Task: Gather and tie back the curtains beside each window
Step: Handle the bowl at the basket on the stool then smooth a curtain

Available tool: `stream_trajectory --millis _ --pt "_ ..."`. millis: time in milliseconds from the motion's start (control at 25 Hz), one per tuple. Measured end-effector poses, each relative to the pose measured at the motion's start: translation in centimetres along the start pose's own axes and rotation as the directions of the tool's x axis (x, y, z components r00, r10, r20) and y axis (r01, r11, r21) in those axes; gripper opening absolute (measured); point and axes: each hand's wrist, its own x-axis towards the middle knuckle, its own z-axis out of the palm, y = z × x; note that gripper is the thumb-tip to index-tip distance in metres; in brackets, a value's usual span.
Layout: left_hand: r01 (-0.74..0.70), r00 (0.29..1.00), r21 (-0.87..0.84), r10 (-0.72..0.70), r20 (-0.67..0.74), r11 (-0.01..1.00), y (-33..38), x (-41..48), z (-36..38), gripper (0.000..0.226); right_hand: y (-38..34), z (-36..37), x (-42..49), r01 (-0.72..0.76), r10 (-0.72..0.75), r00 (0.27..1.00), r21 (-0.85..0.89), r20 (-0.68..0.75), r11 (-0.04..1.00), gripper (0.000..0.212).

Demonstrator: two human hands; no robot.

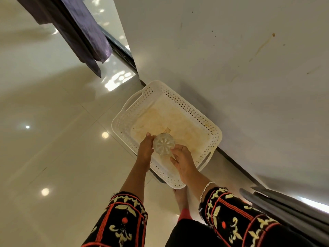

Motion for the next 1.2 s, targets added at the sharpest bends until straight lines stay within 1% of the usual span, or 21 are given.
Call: stream_trajectory --millis 80,120,160,200,240,280,320,360,400,440,480,560,720,800,920,1040,1160,1200 --pt "-0.045 0.999 0.092 0.046 -0.010 0.995 -0.2 -0.6 0.4 0.048 -0.1 -0.2 -0.4 0.043 -0.042 0.999 -0.108 0.013 0.993 0.025" --pt "-0.084 0.994 0.201 0.096 -0.048 0.976 -0.5 -0.9 0.6 0.048 -0.1 -0.3 -0.7 0.090 -0.088 0.996 -0.213 0.021 0.973 0.029" --pt "-0.123 0.983 0.350 0.163 -0.089 0.929 -0.7 -1.6 0.7 0.049 -0.1 -0.6 -1.1 0.159 -0.154 0.987 -0.351 0.041 0.923 0.035" --pt "-0.157 0.962 0.512 0.247 -0.113 0.845 -0.8 -2.3 0.8 0.051 -0.2 -1.0 -1.6 0.241 -0.236 0.969 -0.505 0.075 0.829 0.042" --pt "-0.183 0.937 0.662 0.334 -0.107 0.727 -1.0 -2.8 0.9 0.053 -0.3 -1.6 -2.0 0.322 -0.324 0.938 -0.654 0.124 0.684 0.049" --pt "-0.200 0.912 0.783 0.404 -0.071 0.589 -1.2 -3.4 0.9 0.055 -0.4 -2.2 -2.5 0.391 -0.406 0.894 -0.775 0.192 0.496 0.055" --pt "-0.209 0.894 0.870 0.447 -0.015 0.447 -1.4 -4.1 0.9 0.057 -0.4 -2.9 -3.0 0.434 -0.466 0.842 -0.852 0.270 0.292 0.059" --pt "-0.213 0.885 0.922 0.464 0.041 0.325 -1.7 -4.9 1.0 0.058 -0.4 -3.8 -3.6 0.440 -0.494 0.803 -0.891 0.334 0.114 0.061" --pt "-0.218 0.881 0.948 0.465 0.088 0.233 -1.9 -5.9 1.2 0.060 -0.4 -4.8 -4.2 0.419 -0.500 0.783 -0.908 0.370 -0.017 0.063" --pt "-0.222 0.881 0.959 0.457 0.121 0.174 -2.0 -6.8 1.6 0.061 -0.4 -5.8 -4.9 0.382 -0.491 0.784 -0.919 0.379 -0.099 0.065" --pt "-0.225 0.884 0.965 0.446 0.143 0.137 -2.2 -7.7 2.1 0.062 -0.4 -6.8 -5.7 0.344 -0.477 0.800 -0.930 0.364 -0.133 0.066" --pt "-0.235 0.887 0.969 0.423 0.184 0.072 -2.7 -9.7 3.3 0.064 0.0 -8.9 -7.4 0.293 -0.460 0.829 -0.947 0.319 -0.130 0.069" --pt "-0.295 0.856 0.955 0.446 0.260 0.011 -5.2 -14.2 5.9 0.064 1.7 -13.7 -11.6 0.257 -0.479 0.826 -0.955 0.295 -0.146 0.070" --pt "-0.315 0.837 0.949 0.464 0.288 -0.021 -6.9 -16.6 7.3 0.065 3.3 -16.3 -14.0 0.264 -0.503 0.817 -0.958 0.282 -0.109 0.070" --pt "-0.357 0.811 0.933 0.482 0.332 -0.042 -9.7 -20.5 9.4 0.065 6.0 -20.2 -17.7 0.274 -0.554 0.792 -0.960 0.257 -0.052 0.068" --pt "-0.424 0.769 0.899 0.482 0.420 -0.107 -12.4 -24.6 11.5 0.065 9.2 -24.6 -21.6 0.249 -0.598 0.779 -0.968 0.190 0.018 0.068" --pt "-0.496 0.745 0.861 0.456 0.488 -0.111 -14.1 -28.7 13.8 0.065 12.0 -28.8 -25.1 0.191 -0.617 0.781 -0.978 0.098 0.086 0.069" --pt "-0.518 0.726 0.843 0.448 0.522 -0.143 -14.6 -30.1 14.6 0.064 13.1 -30.2 -26.4 0.172 -0.639 0.767 -0.979 0.065 0.107 0.069"
